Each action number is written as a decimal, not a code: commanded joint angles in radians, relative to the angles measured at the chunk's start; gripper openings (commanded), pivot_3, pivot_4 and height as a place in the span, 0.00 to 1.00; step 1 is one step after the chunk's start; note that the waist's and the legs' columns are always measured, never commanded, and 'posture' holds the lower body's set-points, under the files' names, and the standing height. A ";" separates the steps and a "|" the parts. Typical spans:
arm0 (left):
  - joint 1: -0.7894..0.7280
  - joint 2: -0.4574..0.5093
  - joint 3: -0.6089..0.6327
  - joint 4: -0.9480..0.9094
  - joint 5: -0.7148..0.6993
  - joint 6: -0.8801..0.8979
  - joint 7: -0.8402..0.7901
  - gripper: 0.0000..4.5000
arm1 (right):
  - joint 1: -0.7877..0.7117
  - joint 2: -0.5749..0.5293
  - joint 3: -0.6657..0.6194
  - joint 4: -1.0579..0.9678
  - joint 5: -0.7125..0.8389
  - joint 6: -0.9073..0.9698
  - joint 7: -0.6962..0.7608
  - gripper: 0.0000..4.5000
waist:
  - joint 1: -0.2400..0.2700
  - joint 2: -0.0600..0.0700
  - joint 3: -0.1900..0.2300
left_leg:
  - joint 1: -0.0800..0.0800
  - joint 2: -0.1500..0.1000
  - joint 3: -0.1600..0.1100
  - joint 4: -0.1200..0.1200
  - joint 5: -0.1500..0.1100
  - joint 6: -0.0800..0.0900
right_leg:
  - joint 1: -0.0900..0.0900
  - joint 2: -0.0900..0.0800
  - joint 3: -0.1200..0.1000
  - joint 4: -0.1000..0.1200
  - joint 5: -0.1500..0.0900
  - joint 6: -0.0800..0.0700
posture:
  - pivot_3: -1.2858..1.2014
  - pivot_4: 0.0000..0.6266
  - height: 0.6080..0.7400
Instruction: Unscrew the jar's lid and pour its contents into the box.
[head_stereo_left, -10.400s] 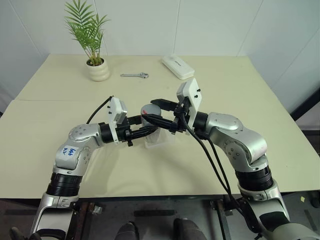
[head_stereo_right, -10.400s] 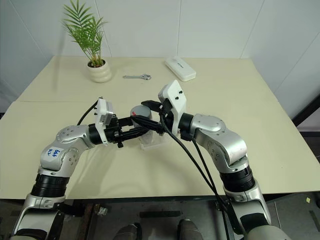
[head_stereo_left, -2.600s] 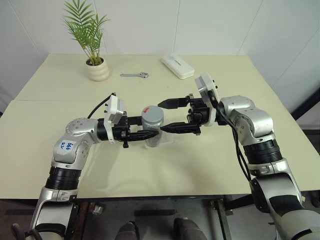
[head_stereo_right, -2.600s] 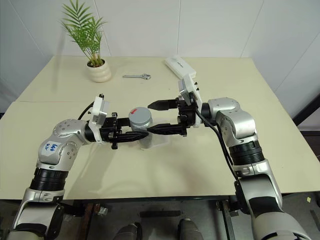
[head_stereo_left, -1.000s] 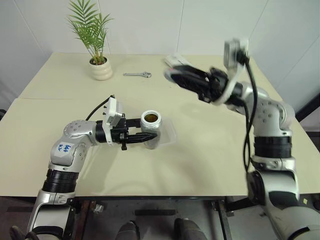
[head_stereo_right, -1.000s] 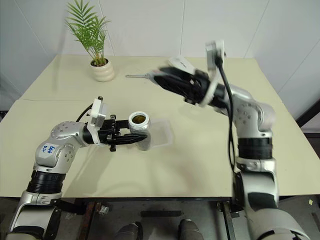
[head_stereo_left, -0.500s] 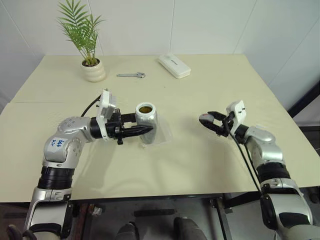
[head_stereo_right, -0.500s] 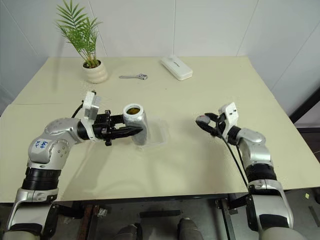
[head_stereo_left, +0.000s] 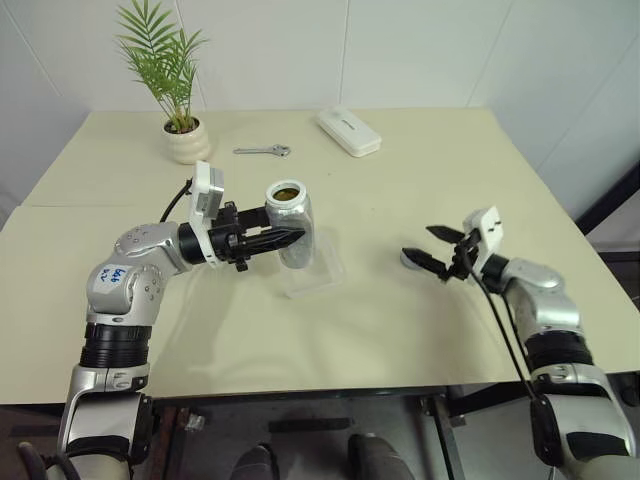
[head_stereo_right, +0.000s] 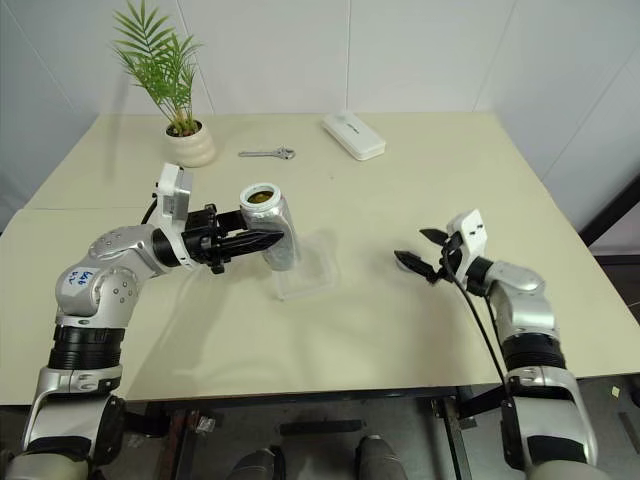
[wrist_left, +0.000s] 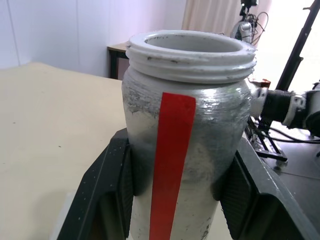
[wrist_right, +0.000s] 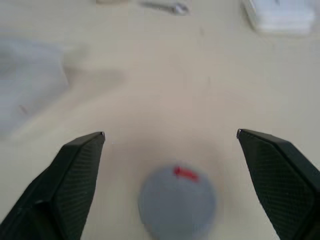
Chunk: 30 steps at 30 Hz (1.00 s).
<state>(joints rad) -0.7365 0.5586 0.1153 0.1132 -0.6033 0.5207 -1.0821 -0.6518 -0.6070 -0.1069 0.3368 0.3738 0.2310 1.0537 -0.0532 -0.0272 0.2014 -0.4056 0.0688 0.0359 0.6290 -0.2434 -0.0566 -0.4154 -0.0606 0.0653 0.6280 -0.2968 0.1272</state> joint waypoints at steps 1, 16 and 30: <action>-0.028 0.014 0.011 0.021 0.017 -0.045 -0.015 0.42 | 0.032 -0.040 0.009 -0.221 0.072 0.137 0.022 0.99 | 0.000 0.000 0.000 | 0.000 0.000 0.000 0.000 0.000 0.000 | 0.000 0.000 0.000 0.000 0.000 0.000 | 0.52 0.24 1.00; -0.294 0.047 -0.129 0.500 0.368 -0.385 -0.027 0.42 | 0.113 -0.029 0.066 -0.615 0.136 0.332 -0.130 0.99 | 0.028 0.000 0.000 | -0.004 -0.001 0.000 0.001 -0.002 0.003 | -0.002 0.000 0.000 -0.003 -0.001 0.000 | 0.52 0.24 1.00; -0.343 0.121 -0.446 0.494 1.316 -1.115 0.953 0.42 | 0.198 0.003 0.028 -0.580 0.127 0.290 -0.215 0.99 | 0.029 0.000 0.000 | -0.003 -0.001 0.002 0.002 -0.002 0.003 | -0.002 0.000 0.001 -0.001 0.000 0.001 | 0.52 0.24 1.00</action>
<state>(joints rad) -1.0283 0.6489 -0.3026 0.6309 0.5700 -0.5439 -0.3079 -0.4527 -0.6074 -0.0517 -0.2290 0.4929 0.5447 0.8483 -0.0246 -0.0276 0.2015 -0.4087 0.0679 0.0374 0.6314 -0.2454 -0.0539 -0.4174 -0.0609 0.0669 0.6268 -0.2971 0.1289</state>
